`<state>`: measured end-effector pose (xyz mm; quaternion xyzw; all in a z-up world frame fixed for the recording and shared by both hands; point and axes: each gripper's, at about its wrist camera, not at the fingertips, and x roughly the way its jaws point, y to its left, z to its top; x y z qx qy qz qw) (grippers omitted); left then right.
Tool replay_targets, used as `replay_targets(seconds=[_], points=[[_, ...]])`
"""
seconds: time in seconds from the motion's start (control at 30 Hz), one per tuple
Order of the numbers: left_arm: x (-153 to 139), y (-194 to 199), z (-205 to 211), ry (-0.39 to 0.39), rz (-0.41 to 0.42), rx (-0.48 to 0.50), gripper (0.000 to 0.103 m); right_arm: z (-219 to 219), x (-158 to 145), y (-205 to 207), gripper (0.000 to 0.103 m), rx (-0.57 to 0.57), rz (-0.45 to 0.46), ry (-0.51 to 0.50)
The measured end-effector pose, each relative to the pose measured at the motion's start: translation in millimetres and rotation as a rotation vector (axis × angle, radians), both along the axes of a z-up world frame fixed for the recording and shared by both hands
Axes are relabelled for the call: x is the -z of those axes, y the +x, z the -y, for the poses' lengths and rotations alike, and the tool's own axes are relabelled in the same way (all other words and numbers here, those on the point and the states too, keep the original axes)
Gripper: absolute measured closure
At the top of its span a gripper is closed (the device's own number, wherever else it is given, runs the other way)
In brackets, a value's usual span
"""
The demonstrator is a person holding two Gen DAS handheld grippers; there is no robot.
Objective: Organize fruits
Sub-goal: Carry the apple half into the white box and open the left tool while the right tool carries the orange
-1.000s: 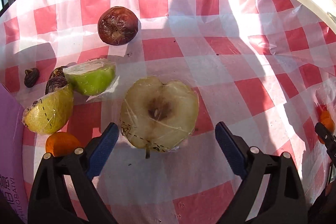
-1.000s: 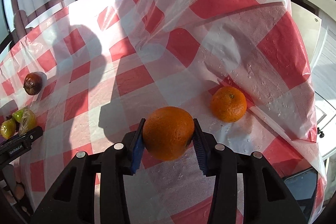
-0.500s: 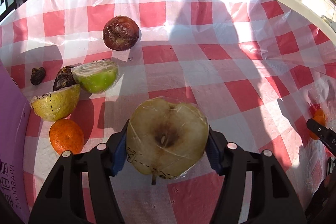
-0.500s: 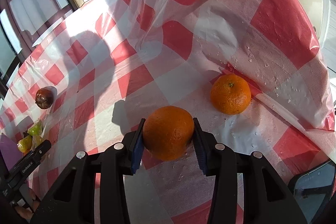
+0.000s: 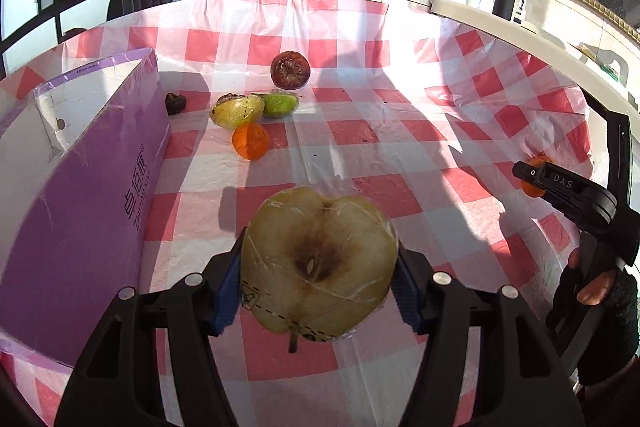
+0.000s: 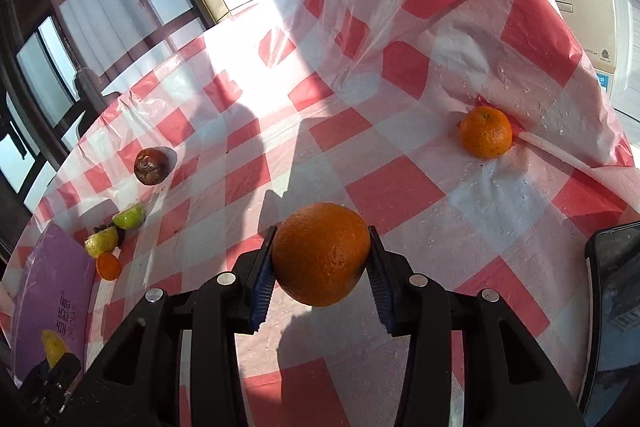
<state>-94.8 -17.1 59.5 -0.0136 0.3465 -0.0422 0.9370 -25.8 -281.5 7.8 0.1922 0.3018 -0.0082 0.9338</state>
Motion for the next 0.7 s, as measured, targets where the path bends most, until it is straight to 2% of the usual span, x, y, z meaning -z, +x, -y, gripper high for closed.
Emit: replay_targets(seconds=[0.17, 0.3, 0.5, 0.7], points=[[-43, -36, -37, 0.041, 0.125, -0.07, 0.04, -90, -14, -23, 0.061, -0.208, 0.055, -0.056], [-62, -48, -72, 0.088, 0.201, -0.195, 0.04, -141, -41, -30, 0.061, -0.343, 0.123, -0.035], [-69, -47, -143, 0.053, 0.194, -0.351, 0.04, -212, -63, -40, 0.061, -0.504, 0.167, -0.039], [-63, -45, -203, 0.063, 0.116, -0.444, 0.04, -282, -84, -51, 0.061, -0.648, 0.213, -0.058]])
